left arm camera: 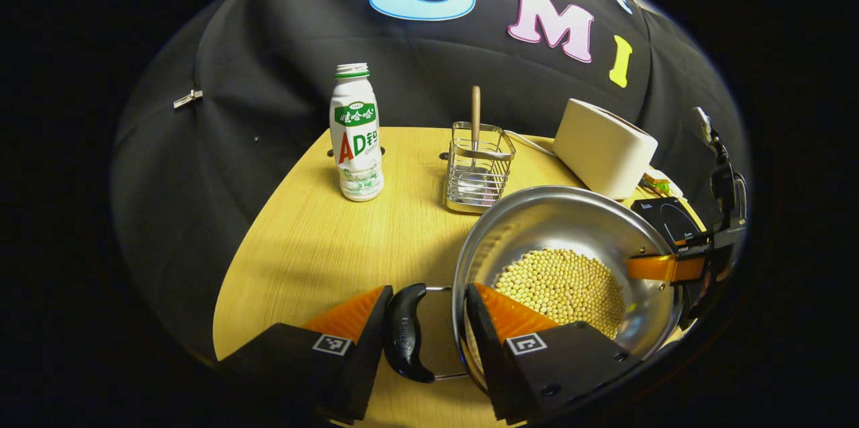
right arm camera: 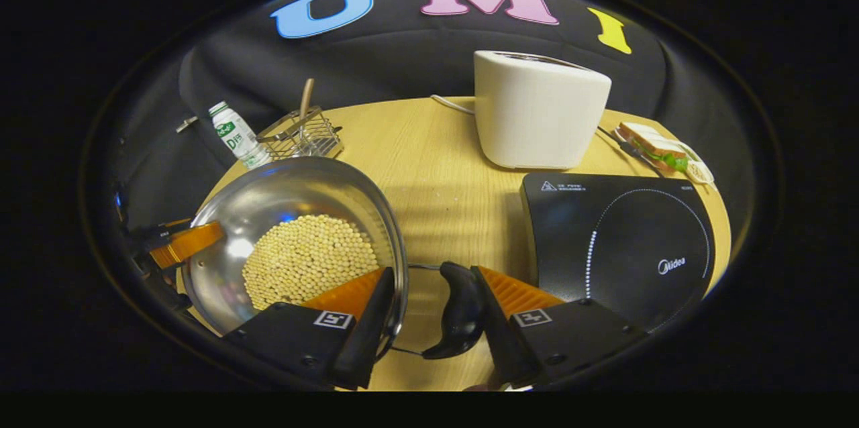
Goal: First push the handle of the pot to place it horizontally, then grasp the pot with both hands and set it on the induction cooktop.
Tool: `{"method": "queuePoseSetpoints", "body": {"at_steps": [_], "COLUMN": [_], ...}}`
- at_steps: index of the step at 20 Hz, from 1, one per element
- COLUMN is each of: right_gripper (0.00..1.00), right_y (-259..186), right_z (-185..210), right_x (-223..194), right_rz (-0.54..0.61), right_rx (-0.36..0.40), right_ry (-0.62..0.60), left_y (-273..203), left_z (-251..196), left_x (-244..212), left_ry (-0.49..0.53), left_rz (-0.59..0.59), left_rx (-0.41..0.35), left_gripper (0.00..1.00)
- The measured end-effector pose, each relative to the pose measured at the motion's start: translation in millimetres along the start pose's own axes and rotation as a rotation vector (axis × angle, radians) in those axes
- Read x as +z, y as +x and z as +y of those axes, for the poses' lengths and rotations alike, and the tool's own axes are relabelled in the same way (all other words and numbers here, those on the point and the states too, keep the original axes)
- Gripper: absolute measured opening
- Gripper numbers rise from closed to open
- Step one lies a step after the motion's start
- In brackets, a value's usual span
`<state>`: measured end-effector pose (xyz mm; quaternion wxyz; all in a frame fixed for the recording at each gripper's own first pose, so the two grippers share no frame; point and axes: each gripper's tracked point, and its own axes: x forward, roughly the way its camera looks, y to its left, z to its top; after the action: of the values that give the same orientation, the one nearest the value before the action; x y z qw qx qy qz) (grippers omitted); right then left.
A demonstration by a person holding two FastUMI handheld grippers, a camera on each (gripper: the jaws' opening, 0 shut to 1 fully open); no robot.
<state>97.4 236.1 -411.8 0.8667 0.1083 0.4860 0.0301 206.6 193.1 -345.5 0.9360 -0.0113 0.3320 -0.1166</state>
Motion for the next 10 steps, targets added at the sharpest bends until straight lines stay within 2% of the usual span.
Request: {"method": "queuePoseSetpoints", "body": {"at_steps": [2,5,10], "right_gripper": [0.71,0.65,0.59], "right_y": [0.1,-3.5,-8.1], "right_z": [-0.5,1.3,3.2], "right_x": [1.5,3.5,17.6], "right_rz": [-0.001,0.001,-0.063], "right_rx": [0.004,0.034,0.050], "right_ry": [0.006,0.018,0.043], "left_y": [-1.0,0.6,-2.7], "left_z": [0.2,0.0,0.9], "left_x": [-7.2,-8.5,-10.3], "left_ry": [0.023,0.044,-0.001], "left_rz": [0.028,0.033,0.030], "left_rx": [-0.016,-0.017,-0.022], "left_gripper": [0.69,0.66,0.61]}}
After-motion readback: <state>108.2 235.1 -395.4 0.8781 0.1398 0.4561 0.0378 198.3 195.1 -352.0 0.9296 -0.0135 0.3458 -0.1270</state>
